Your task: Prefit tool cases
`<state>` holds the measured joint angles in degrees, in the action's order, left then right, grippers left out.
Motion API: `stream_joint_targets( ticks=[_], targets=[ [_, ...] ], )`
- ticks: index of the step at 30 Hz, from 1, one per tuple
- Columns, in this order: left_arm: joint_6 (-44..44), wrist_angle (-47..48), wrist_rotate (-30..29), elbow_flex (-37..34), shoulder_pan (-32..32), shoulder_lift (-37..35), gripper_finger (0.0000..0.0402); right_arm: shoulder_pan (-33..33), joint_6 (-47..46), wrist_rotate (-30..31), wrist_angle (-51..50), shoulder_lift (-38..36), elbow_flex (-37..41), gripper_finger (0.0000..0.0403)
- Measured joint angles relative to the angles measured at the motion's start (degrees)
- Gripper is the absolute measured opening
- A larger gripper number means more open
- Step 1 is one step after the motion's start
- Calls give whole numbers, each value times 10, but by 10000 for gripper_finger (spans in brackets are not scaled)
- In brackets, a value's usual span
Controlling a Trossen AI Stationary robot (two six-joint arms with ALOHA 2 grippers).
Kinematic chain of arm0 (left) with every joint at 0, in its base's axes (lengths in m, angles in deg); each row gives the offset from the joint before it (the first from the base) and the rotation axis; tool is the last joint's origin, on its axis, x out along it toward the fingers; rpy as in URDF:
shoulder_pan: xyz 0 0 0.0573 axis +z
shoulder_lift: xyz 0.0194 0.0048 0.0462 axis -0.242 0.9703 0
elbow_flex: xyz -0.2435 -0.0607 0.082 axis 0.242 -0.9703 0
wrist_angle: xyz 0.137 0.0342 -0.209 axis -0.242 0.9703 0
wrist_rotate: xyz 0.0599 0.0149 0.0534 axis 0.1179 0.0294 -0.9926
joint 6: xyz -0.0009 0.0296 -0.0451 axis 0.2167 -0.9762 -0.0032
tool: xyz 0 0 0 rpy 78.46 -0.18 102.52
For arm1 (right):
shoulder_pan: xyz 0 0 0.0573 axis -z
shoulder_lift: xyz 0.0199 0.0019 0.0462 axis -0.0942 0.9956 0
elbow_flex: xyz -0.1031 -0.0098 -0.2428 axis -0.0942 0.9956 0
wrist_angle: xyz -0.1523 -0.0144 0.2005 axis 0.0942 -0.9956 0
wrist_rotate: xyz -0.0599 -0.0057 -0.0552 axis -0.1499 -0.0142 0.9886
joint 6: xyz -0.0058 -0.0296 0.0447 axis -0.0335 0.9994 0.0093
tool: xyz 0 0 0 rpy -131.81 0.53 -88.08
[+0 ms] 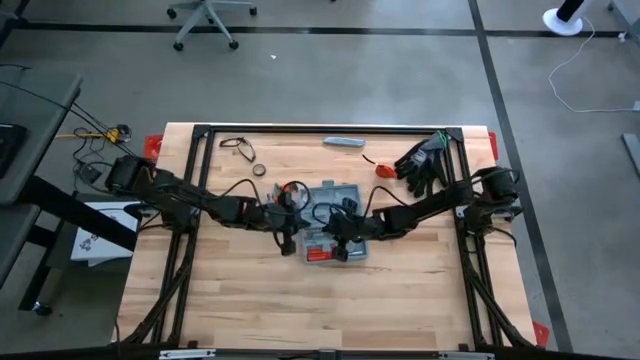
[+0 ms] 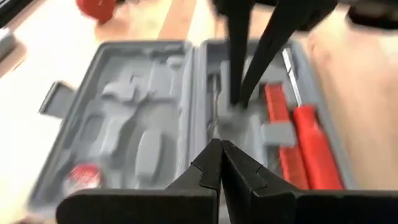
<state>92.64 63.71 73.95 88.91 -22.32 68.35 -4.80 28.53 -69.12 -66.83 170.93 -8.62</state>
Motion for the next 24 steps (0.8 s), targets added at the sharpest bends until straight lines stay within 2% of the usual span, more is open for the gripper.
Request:
stream_joint_targets(
  ticks=[7, 12, 18, 21, 24],
  targets=[
    [2, 152, -59, 0, 1, -56, 0, -36, 9, 64, -77, -52, 0, 0],
    [67, 247, -107, 0, 8, -76, 0, -59, -5, 121, -144, -85, -1, 0],
    [139, 331, -119, 0, 27, -76, 0, -77, -63, 188, -238, -97, -1, 0],
    [152, 362, -121, 0, 37, -76, 0, -82, -91, 197, -271, -97, -1, 0],
    [144, 391, -98, 0, 50, -76, 4, -89, -109, 198, -294, -97, -1, 0]
  ],
)
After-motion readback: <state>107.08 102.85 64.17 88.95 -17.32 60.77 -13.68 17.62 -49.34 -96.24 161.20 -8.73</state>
